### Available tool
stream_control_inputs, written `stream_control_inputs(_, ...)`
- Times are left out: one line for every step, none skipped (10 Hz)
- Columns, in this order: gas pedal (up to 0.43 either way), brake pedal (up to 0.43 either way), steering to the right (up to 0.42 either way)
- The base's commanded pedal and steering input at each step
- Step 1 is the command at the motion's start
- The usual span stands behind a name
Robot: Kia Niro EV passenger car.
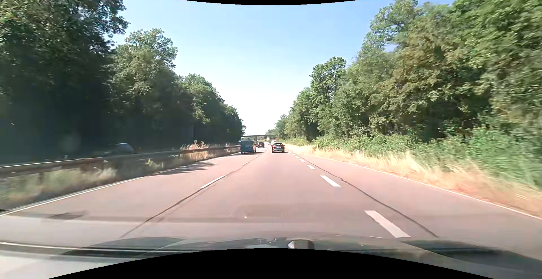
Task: Follow the waypoints while adhering to traffic rules and regulations
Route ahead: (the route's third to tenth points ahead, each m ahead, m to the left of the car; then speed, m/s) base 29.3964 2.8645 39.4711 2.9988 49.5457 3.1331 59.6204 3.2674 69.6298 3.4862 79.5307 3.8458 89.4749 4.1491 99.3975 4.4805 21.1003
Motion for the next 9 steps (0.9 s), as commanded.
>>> stream_control_inputs(0.118, 0.000, -0.003)
stream_control_inputs(0.118, 0.000, -0.002)
stream_control_inputs(0.118, 0.000, -0.001)
stream_control_inputs(0.118, 0.000, -0.001)
stream_control_inputs(0.118, 0.000, -0.001)
stream_control_inputs(0.118, 0.000, -0.001)
stream_control_inputs(0.118, 0.000, -0.001)
stream_control_inputs(0.118, 0.000, -0.001)
stream_control_inputs(0.118, 0.000, -0.001)
